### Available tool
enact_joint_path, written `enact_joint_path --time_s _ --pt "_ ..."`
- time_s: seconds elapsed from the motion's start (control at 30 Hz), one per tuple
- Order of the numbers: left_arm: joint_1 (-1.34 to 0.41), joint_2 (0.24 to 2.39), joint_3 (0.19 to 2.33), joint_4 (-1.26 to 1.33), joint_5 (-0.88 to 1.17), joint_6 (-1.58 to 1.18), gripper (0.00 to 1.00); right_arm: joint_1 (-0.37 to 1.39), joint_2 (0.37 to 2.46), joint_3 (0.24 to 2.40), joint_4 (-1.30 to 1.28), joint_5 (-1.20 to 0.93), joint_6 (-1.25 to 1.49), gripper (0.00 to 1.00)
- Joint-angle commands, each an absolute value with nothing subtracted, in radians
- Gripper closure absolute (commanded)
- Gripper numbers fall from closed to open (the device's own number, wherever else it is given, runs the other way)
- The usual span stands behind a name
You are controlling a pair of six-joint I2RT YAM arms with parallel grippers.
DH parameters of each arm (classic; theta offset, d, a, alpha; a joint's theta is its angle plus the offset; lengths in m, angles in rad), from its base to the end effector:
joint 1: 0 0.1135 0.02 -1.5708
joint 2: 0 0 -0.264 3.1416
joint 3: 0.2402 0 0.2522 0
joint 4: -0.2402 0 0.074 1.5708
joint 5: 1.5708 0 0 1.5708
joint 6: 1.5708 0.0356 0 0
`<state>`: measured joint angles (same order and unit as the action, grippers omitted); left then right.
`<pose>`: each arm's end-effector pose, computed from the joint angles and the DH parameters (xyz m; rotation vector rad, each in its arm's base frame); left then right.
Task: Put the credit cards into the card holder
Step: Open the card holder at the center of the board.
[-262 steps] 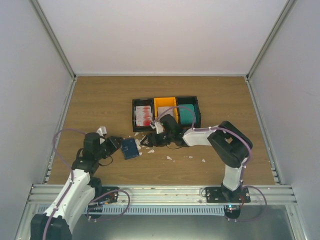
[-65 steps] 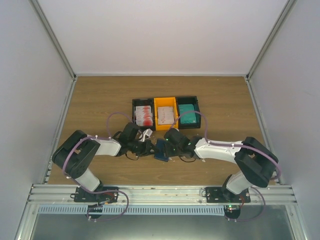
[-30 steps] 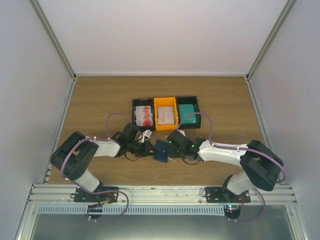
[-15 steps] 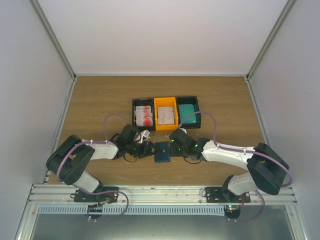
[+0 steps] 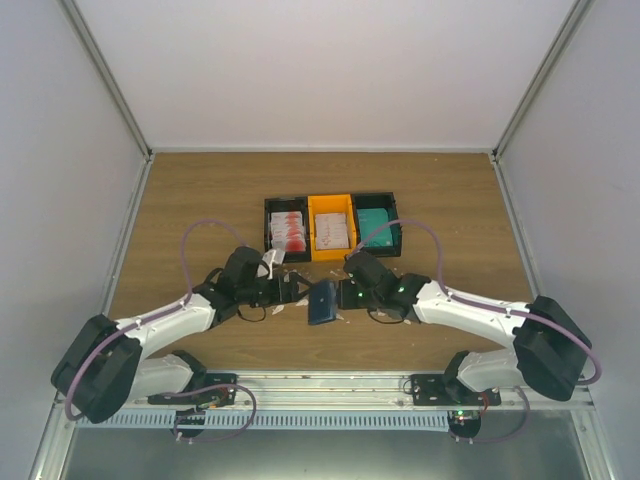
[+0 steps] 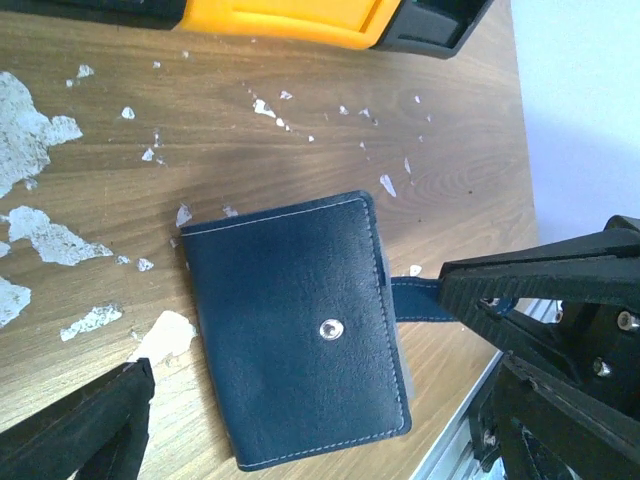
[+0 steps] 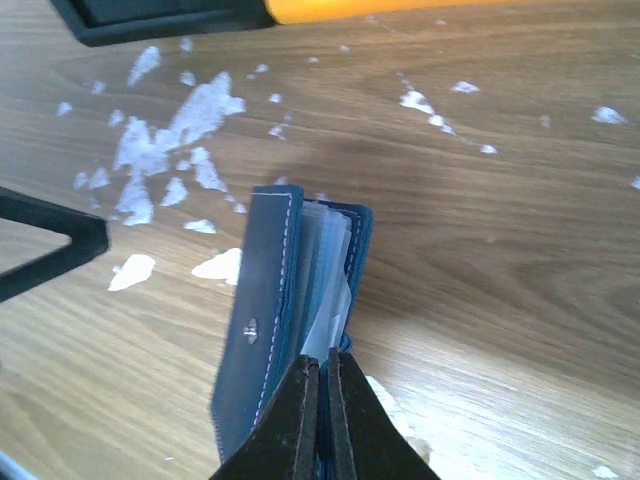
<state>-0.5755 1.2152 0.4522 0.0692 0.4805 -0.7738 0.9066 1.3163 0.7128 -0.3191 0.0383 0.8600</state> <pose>0.1821 -0.1378 0.1676 0.0380 2.4908 -1.1984 0.1585 0.2003 0.1920 -0.0443 2.6264 0.6500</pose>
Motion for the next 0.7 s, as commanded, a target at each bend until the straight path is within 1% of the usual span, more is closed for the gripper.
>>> enact_joint_path --time_s 0.0,0.17,0.57,0.67 --pt "-0.577 1.16 0.444 0.041 0.428 -0.761 0.07 0.902 1.309 0.775 -0.265 -0.037 0.83 0.99" --pt "-0.575 1.13 0.443 0.014 0.413 -0.751 0.07 0.902 1.322 0.794 -0.229 -0.08 0.834 1.0" --pt "-0.562 1.064 0.44 -0.047 0.36 -0.739 0.07 0.902 1.34 0.784 -0.21 -0.089 0.828 1.0" --pt "-0.561 1.058 0.44 -0.044 0.367 -0.734 0.09 0.903 1.349 0.784 -0.211 -0.088 0.825 1.0"
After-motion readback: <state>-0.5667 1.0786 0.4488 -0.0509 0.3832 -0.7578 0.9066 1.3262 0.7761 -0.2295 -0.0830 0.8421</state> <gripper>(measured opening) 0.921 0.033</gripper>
